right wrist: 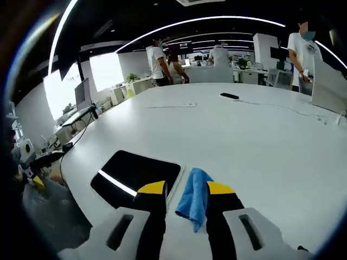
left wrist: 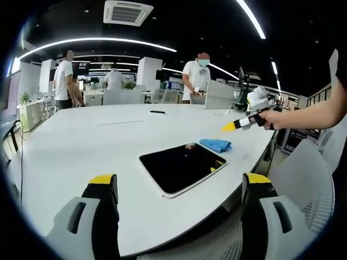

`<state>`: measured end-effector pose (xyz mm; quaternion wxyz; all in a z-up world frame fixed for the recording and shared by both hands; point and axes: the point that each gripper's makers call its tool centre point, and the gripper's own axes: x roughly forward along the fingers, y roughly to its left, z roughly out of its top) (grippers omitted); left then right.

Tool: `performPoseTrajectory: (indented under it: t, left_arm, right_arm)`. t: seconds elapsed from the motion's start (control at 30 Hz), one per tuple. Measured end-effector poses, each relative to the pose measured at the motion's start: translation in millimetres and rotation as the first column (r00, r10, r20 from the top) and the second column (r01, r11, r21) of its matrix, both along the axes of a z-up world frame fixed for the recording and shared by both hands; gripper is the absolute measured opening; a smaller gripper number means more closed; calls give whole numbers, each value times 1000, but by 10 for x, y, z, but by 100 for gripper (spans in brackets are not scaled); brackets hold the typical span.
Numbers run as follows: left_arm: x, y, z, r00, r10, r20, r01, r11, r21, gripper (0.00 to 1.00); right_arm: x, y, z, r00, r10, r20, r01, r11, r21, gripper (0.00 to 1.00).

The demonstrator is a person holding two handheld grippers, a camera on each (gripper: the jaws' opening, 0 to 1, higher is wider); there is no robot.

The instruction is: Wipe the mirror surface with the cleaning cloth until all visible marks leave the cleaned area.

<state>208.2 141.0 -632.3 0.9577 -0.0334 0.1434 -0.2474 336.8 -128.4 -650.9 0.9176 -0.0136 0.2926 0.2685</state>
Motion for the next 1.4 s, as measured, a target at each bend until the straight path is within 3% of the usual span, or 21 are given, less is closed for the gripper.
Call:
performPoseTrajectory:
  t: [0.27,0.37,0.4,0.6,0.83,1.0,1.07,1.4]
  left_arm:
    - [2,-7,17,1000,-2,10,2,1000,-9,94]
    - [3,-8,25,1000,-3,15,3,1000,-13,94]
    - [2,-7,30,1000,-2,17,3,1000,-14,94]
    - [-1,9,54,1000,5,25,-4,999,-32,95]
    - [-1,1,43,1000,-1,18,2,1000,-24,95]
    - [-2,12,16,1000,2,6,-2,1000,-15,96]
    - [4,10,30,1000,2,13,-2,1000,-20,96]
    - [19,28,26,1000,12,13,-11,1000,-21,95]
  right_arm:
    - [-300,-104,51,999,-38,22,37,998,44,31]
    - [-409,-136,84,998,-48,47,46,998,43,39]
    - [-454,-167,79,997,-46,66,46,999,11,43]
    - [-705,-262,-12,995,-80,62,80,997,8,63]
    - [-820,-292,-17,988,-114,103,114,993,6,75]
    - [-865,-213,-94,991,-100,88,100,995,7,76]
    - [-826,-254,-25,985,-141,98,136,989,56,75]
    - [-835,-317,-31,975,-205,89,195,975,110,77]
